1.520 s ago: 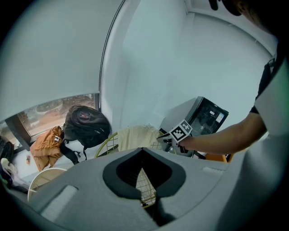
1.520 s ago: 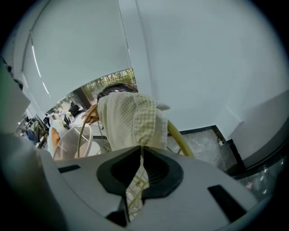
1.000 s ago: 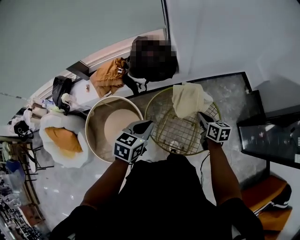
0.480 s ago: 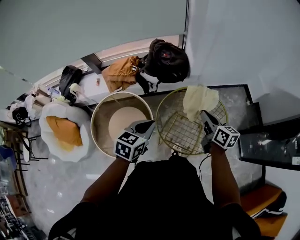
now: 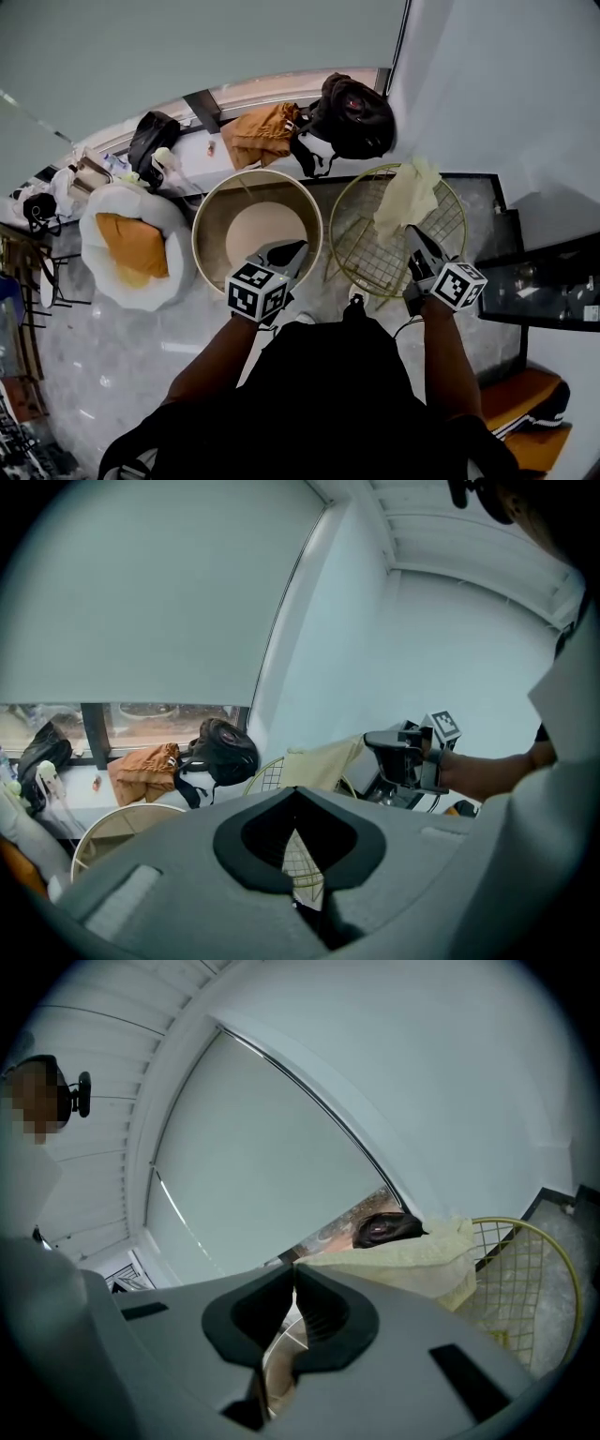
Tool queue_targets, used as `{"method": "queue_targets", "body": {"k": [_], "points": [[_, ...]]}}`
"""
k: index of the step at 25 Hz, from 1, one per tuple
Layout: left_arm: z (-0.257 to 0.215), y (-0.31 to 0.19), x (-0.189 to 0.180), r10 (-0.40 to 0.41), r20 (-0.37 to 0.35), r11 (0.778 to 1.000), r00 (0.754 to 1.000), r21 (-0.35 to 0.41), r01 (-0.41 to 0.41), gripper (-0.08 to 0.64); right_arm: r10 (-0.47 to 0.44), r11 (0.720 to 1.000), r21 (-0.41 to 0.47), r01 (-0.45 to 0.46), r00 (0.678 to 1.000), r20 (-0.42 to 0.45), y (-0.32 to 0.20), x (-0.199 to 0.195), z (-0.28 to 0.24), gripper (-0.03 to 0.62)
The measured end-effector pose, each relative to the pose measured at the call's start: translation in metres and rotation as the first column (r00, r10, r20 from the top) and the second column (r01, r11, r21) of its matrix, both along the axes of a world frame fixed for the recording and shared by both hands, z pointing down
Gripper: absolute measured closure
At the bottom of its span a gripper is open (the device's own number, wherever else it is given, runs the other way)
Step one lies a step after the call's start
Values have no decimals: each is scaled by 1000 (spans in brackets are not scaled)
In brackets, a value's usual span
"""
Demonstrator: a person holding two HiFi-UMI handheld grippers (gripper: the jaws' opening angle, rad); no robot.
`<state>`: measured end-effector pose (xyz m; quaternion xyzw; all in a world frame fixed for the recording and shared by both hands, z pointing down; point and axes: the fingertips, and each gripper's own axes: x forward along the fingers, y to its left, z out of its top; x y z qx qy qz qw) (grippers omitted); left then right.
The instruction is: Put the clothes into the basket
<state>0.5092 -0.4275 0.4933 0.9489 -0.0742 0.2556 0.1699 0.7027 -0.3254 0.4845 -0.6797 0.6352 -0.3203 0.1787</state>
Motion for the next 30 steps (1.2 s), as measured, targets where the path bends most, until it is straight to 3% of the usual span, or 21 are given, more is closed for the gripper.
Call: {"method": "queue_targets", "body": {"k": [11, 20, 25, 30], "points": [[-25, 2, -62, -36, -87, 999, 996, 10, 37, 560, -39, 988, 151, 40, 999, -8, -5, -63, -72, 568], [-22, 17, -101, -53, -87, 998, 995, 19, 54, 560, -80, 979, 182, 86, 996, -41, 11, -107, -92, 568], [-29, 24, -112, -77, -97, 996, 992, 26, 80, 560, -145, 974, 172, 148, 989, -24, 14, -134, -91, 568], [-32, 36, -131, -146, -111, 988, 983, 40, 152, 560, -271, 948, 169, 269, 963, -12, 16, -172, -86, 568]]}}
